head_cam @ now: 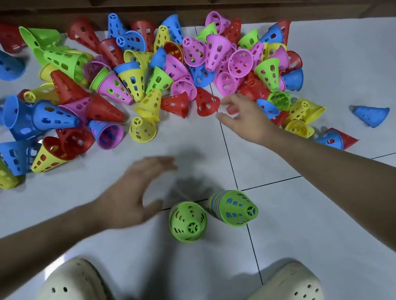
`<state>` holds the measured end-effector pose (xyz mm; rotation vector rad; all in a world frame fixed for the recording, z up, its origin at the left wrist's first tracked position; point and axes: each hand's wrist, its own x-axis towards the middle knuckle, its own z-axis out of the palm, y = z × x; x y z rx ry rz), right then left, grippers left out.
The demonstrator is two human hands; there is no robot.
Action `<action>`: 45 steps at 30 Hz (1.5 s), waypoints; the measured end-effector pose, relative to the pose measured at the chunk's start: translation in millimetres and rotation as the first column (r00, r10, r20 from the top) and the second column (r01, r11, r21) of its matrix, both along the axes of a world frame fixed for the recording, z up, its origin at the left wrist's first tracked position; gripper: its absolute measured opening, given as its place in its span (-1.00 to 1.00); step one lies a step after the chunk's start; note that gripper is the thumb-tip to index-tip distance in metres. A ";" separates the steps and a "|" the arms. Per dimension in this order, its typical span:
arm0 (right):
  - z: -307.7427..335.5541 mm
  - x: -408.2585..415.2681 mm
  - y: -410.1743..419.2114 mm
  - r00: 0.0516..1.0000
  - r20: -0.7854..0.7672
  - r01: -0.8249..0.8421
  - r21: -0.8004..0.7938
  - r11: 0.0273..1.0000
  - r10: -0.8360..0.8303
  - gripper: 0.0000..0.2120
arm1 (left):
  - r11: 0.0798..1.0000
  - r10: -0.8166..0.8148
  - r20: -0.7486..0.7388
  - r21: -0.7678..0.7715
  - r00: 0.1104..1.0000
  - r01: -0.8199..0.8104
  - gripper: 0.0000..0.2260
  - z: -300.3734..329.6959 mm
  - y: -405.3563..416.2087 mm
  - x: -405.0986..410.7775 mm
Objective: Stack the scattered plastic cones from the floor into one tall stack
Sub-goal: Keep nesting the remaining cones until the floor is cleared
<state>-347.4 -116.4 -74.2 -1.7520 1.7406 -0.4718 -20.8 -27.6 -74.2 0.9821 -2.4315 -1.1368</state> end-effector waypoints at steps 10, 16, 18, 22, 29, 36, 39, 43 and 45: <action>-38.4 25.5 -57.9 0.991 -0.131 -0.012 0.152 0.988 0.033 -0.48 | 0.949 0.316 0.344 -0.096 0.884 -0.302 -0.42 -43.4 -108.6 11.3; -47.4 37.7 -42.0 0.969 -0.235 0.109 0.104 0.989 -0.082 -0.76 | 0.981 0.178 0.365 0.011 0.914 -0.196 -0.50 -62.0 -81.5 16.9; -47.5 36.9 -31.0 0.953 -0.296 0.137 0.209 0.968 -0.071 -0.62 | 0.975 0.189 0.337 0.044 0.922 -0.216 -0.48 -69.0 -71.9 20.2; -48.5 25.6 -15.5 0.913 -0.400 0.213 0.311 0.926 -0.076 -0.45 | 0.966 0.228 0.318 0.042 0.920 -0.254 -0.48 -74.4 -58.2 24.1; -37.7 6.5 -5.5 0.917 -0.389 0.236 0.334 0.913 -0.094 -0.60 | 0.931 0.289 0.236 0.155 0.928 -0.330 -0.50 -55.7 -34.0 20.5; 17.9 -3.7 26.2 0.958 -0.237 0.198 0.135 0.971 -0.162 -0.74 | 0.903 0.390 -0.108 0.240 0.914 -0.357 -0.68 4.9 -7.6 -8.3; 51.4 -2.8 52.5 0.985 -0.062 0.167 0.098 0.981 -0.162 -0.85 | 0.913 0.353 -0.202 0.286 0.914 -0.290 -0.67 34.2 5.5 -14.9; 90.1 -0.5 92.5 0.988 0.134 0.065 0.051 0.997 -0.072 -0.79 | 0.966 0.206 -0.233 0.203 0.950 -0.160 -0.52 62.1 22.1 -9.7; 103.2 -0.6 112.6 0.980 0.197 0.011 0.058 0.998 -0.022 -0.72 | 0.986 0.090 -0.214 0.158 0.973 -0.056 -0.56 68.5 29.5 -9.9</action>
